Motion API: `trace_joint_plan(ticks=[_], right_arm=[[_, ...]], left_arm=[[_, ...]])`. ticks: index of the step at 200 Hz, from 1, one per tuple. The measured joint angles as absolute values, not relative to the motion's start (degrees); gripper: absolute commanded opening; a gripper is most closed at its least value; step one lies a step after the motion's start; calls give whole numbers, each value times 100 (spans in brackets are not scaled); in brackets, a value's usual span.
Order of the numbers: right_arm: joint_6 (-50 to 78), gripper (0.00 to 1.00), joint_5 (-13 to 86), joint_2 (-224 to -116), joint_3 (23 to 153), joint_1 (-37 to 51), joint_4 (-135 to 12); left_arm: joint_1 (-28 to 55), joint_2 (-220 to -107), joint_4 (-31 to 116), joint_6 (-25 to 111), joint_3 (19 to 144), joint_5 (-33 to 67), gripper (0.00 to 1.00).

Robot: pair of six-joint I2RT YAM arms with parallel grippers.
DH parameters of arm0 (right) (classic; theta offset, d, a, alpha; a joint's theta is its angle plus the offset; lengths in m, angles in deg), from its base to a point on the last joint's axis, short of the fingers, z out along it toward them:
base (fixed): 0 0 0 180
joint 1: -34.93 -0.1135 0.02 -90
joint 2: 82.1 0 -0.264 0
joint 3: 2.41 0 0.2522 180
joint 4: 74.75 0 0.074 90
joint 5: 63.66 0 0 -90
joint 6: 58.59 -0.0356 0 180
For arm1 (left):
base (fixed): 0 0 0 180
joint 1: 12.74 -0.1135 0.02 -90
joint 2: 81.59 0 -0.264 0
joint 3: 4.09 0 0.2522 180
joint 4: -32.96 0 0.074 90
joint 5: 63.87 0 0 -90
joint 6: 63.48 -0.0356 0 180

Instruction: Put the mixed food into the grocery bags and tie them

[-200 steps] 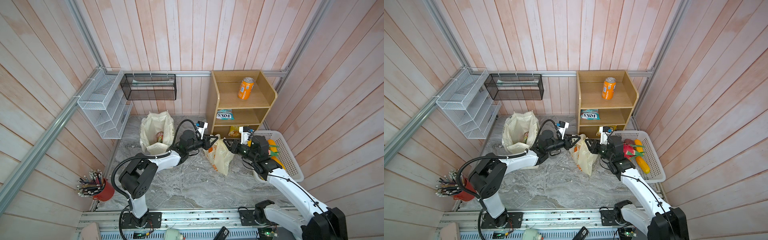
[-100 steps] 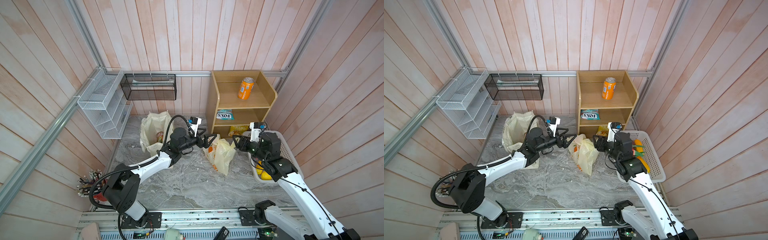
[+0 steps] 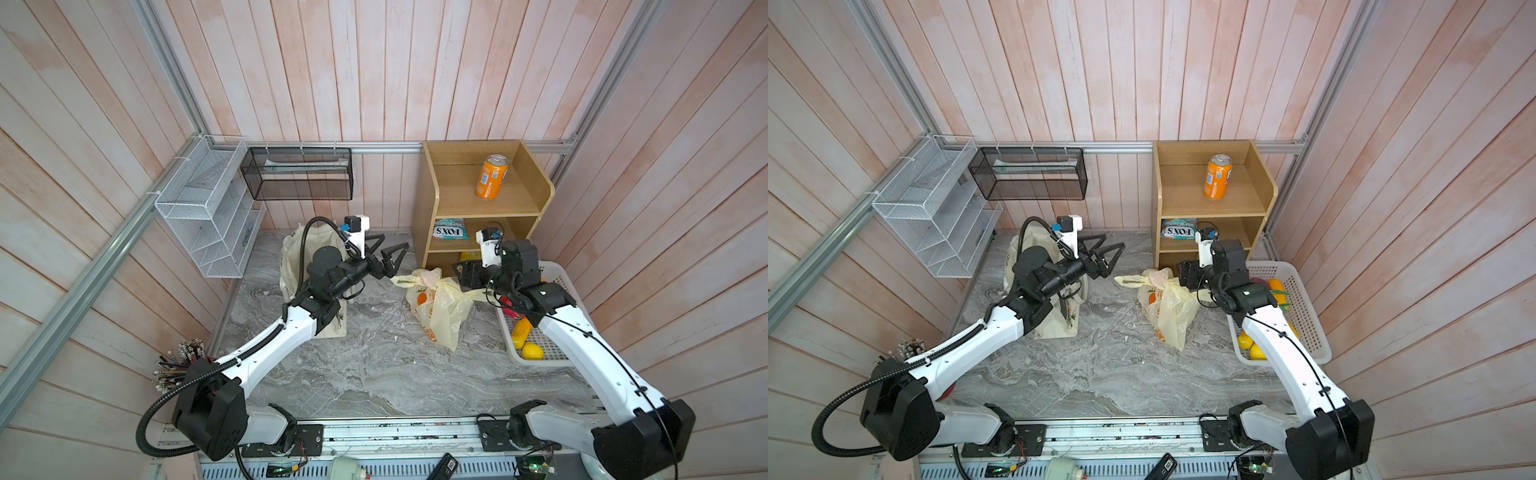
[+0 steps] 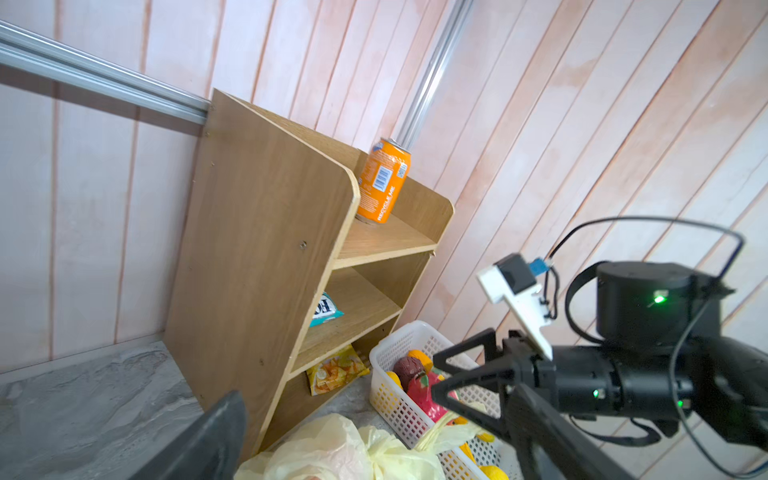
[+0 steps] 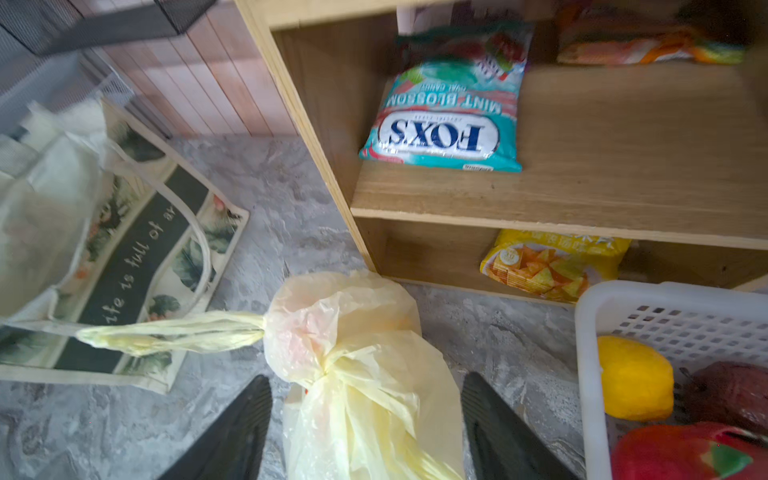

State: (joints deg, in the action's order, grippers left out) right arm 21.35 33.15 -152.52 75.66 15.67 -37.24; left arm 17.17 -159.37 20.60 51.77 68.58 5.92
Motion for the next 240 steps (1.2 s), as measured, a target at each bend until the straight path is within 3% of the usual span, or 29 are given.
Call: trace_joint_plan(ticks=[14,36,81,188,222,240], right_arm=[[2404,79,3407,-15483,7569,1567,-3566],[2762,94,3591,-15669,7590,1562,-3367],[3304,95,3820,-15792,7833,1416,-3258],[3853,95,3455,-16714,8073,1134,-2987],[3866,88,3459,-16919,8073,1129,-3011],[3861,76,3486,-17055,8073,1127,-3029]], left_arm=[[1678,-15810,2164,5179,6861,706,100],[1686,-15561,2261,5182,6845,988,100],[1590,-14901,2114,5273,6378,1423,100],[1081,-14890,2779,5531,6375,1385,100],[1076,-14890,2792,5573,6378,1298,100],[1072,-14890,2818,5566,6378,1294,100]])
